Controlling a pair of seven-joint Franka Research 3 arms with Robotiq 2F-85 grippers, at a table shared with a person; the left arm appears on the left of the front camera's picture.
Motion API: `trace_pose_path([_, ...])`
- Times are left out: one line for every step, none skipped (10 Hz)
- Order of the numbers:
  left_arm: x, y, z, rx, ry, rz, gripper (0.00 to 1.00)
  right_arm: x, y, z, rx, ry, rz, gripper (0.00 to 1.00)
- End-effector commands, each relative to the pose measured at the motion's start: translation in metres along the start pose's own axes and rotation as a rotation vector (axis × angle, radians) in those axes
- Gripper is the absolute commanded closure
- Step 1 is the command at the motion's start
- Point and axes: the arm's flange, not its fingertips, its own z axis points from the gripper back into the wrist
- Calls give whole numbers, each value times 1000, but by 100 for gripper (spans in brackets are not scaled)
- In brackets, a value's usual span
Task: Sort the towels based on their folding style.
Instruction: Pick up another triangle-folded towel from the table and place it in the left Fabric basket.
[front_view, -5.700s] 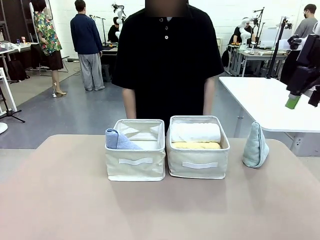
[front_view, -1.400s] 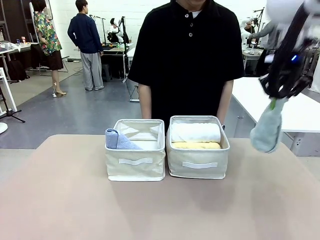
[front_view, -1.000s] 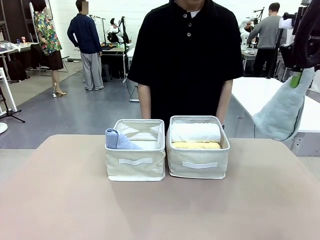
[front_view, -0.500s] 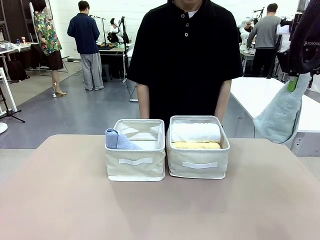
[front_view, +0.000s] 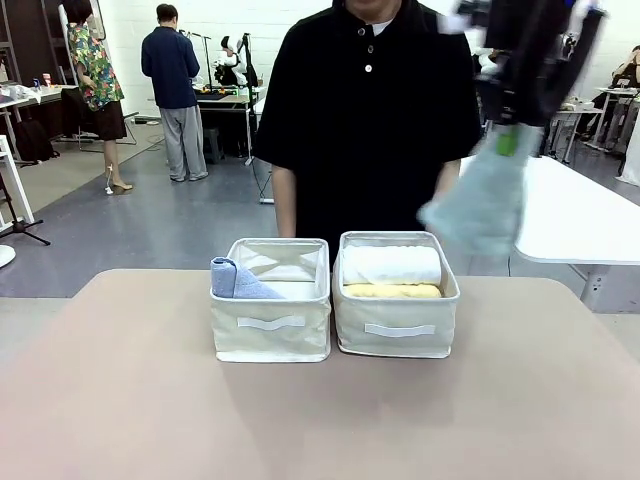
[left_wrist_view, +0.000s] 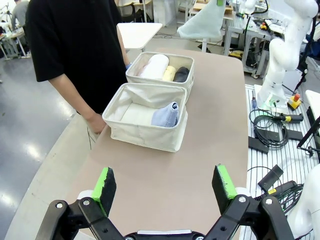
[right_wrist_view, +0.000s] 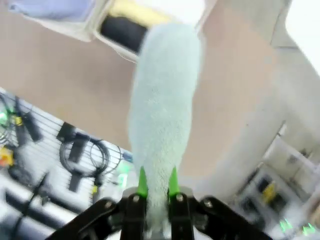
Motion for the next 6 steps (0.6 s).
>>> trace_pose_path([0, 0, 2, -1, -14, -22, 0, 57, 13, 12, 0, -18, 435, 82])
trace_pose_path([0, 0, 2, -1, -14, -22, 0, 81, 35, 11, 82, -12, 581, 82])
trace_pose_path([0, 0, 2, -1, -14, -22, 0, 100, 54, 6, 73, -12, 706, 82])
trace_pose_path([0, 0, 2, -1, -14, -22, 0, 116, 69, 2, 45, -5, 822, 82])
trace_pose_path([0, 0, 2, -1, -14, -22, 0, 128, 80, 0, 41, -22, 904, 82])
trace_pose_path([0, 0, 2, -1, -14, -22, 0, 138, 89, -1, 66, -52, 957, 82])
